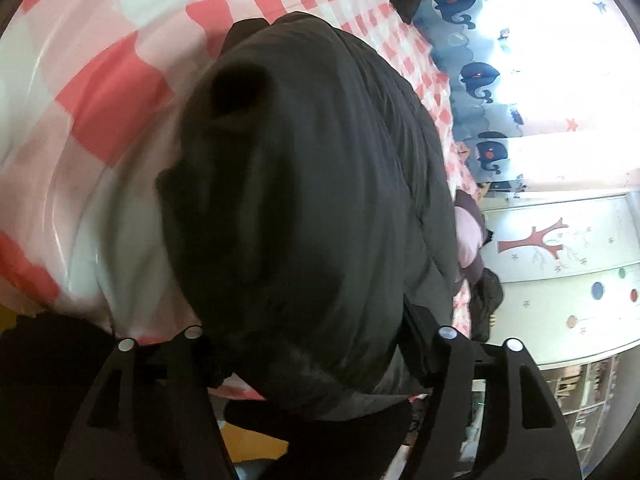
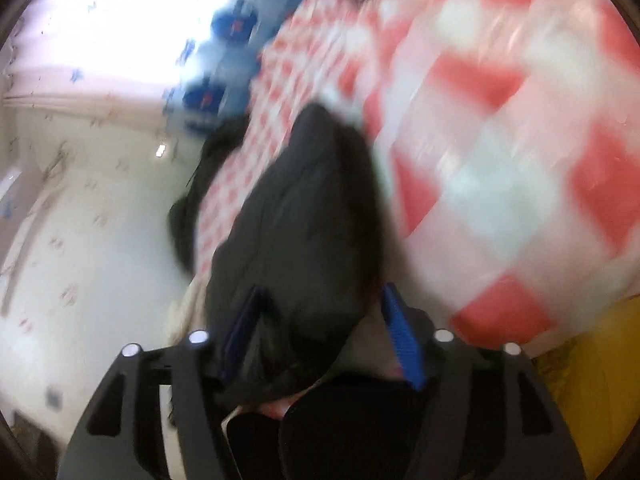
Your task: Fold large clothes
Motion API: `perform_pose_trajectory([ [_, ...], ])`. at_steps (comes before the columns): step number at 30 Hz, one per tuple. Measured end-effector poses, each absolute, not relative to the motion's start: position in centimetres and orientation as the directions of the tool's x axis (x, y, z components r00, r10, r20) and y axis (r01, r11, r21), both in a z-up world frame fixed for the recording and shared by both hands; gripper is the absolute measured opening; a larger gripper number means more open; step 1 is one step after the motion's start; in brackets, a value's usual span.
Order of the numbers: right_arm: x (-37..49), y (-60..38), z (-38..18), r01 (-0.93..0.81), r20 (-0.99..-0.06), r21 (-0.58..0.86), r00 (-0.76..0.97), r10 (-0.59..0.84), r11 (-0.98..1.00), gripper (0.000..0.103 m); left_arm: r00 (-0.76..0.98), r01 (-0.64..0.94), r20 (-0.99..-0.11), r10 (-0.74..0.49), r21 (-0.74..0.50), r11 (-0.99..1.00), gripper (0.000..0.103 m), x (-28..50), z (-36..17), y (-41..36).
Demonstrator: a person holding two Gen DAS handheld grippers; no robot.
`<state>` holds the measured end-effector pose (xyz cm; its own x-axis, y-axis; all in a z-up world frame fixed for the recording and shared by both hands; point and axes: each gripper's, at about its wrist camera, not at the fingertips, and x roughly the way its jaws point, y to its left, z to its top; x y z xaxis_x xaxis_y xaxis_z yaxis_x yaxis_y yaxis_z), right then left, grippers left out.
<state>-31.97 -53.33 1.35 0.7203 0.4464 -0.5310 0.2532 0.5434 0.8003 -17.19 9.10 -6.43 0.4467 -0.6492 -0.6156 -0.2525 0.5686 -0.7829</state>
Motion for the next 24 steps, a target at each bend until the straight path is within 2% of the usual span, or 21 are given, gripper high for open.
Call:
perform_pose_trajectory([
  [3,-30.6,-52.3,4.8,0.182,-0.517,0.751,0.759,0.395,0.634,0.065,0.469,-0.277,-0.629,-0.62,-0.771,0.573,0.071,-15.8,-6.6,8.4],
  [5,-28.2,-50.1,6.1,0.121,-0.537,0.696,0.742,0.401,0.708,0.074,0.474,-0.278,-0.636,-0.609,-0.764,0.582,0.076,-15.1,-6.4,7.4],
  [7,-24.8,-47.1,4.8,0.111,-0.66,0.571,0.651,0.374,0.814,0.08,0.462,-0.266,-0.653,-0.599,-0.747,0.609,0.078,-15.1,-6.2,6.7],
  [9,-22.4,-46.3,1.2,0.175,-0.755,0.54,0.533,0.382,0.823,0.08,0.466,-0.262,-0.66,-0.59,-0.739,0.62,0.078,-15.2,-5.5,6.8],
  [10,-22.2,-46.5,0.7,0.2,-0.767,0.529,0.53,0.363,0.825,0.08,0.487,-0.263,-0.659,-0.573,-0.737,0.623,0.078,-15.6,-5.3,7.5],
  [12,-22.9,-46.7,2.5,0.216,-0.765,0.472,0.582,0.276,0.855,0.08,0.511,-0.272,-0.655,-0.556,-0.737,0.619,0.079,-16.2,-5.0,8.8],
  [14,-22.7,-45.6,5.9,0.184,-0.726,0.421,0.655,0.208,0.888,0.08,0.499,-0.29,-0.643,-0.582,-0.756,0.587,0.079,-15.3,-5.6,9.1],
  [17,-17.4,-40.8,9.2,0.06,-0.714,0.333,0.667,0.211,0.941,0.087,0.486,-0.291,-0.653,-0.581,-0.748,0.597,0.082,-13.8,-6.0,8.0],
  [19,-13.3,-37.4,9.7,-0.022,-0.73,0.292,0.64,0.238,0.956,0.088,0.497,-0.297,-0.648,-0.578,-0.752,0.588,0.085,-13.8,-6.2,7.5],
  [21,-8.2,-32.9,8.5,-0.096,-0.765,0.241,0.594,0.249,0.966,0.088,0.506,-0.298,-0.644,-0.574,-0.755,0.584,0.085,-14.4,-6.2,7.4],
  [24,-3.2,-30.2,2.6,-0.085,-0.861,0.176,0.47,0.195,0.981,0.088,0.509,-0.305,-0.633,-0.584,-0.767,0.565,0.085,-15.6,-6.8,8.7],
])
